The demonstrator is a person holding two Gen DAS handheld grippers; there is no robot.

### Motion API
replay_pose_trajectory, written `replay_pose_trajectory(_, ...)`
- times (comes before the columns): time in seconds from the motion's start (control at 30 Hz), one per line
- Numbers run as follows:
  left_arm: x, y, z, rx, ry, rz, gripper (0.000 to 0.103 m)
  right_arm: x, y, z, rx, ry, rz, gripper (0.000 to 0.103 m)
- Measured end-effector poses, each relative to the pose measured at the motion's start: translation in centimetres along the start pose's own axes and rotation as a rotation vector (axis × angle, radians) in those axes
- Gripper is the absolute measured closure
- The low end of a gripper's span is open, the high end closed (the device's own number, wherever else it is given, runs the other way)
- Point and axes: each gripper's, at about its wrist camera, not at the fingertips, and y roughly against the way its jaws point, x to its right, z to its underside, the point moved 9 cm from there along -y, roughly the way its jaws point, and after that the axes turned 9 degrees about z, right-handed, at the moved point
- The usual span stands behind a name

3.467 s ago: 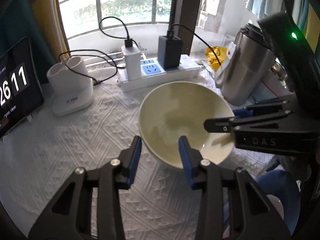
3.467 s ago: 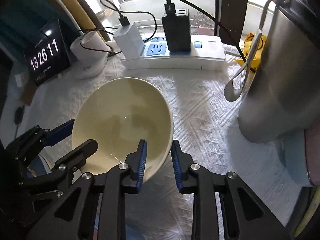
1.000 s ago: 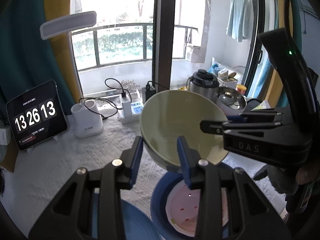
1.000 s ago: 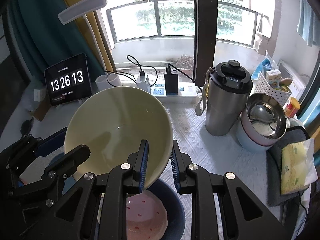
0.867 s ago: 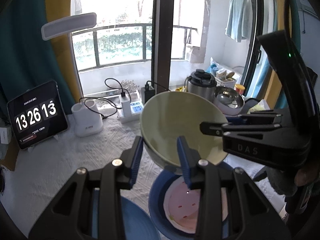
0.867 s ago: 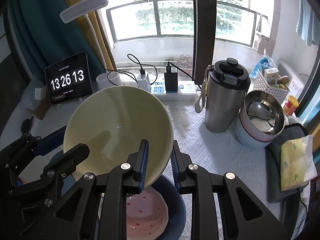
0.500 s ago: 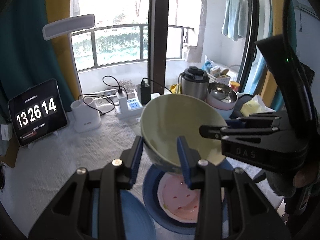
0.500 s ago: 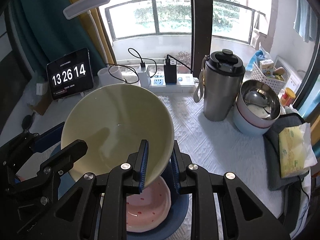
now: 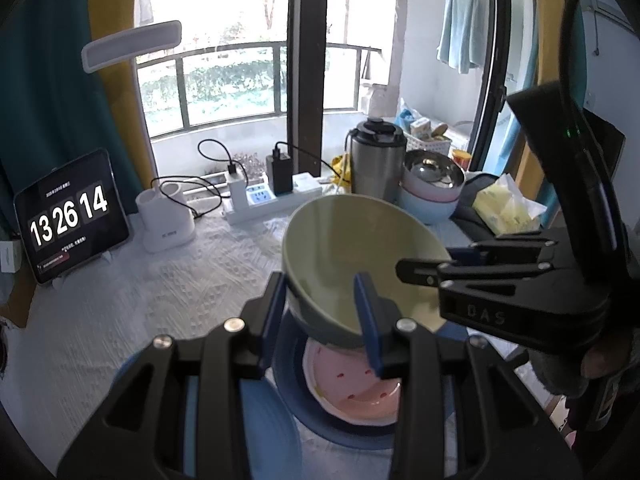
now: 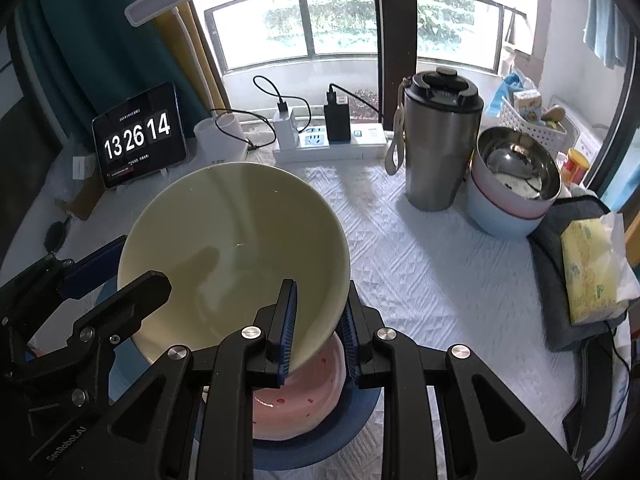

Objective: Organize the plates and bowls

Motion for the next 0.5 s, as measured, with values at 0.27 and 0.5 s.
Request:
replay_pose_trajectory(0.27,0.2,-0.2,1.2,-0.026,0.0,0.002,0.067,0.1,-0.7,1.5,-0.028,-0.009,-0.008,0.079)
replay_pose_trajectory(0.5,0.4,-0.6,2.2,-0.049,0.0,0.003,0.067,0.1,-1.4,2.7,-0.054,-0.013,-0.013,0.079)
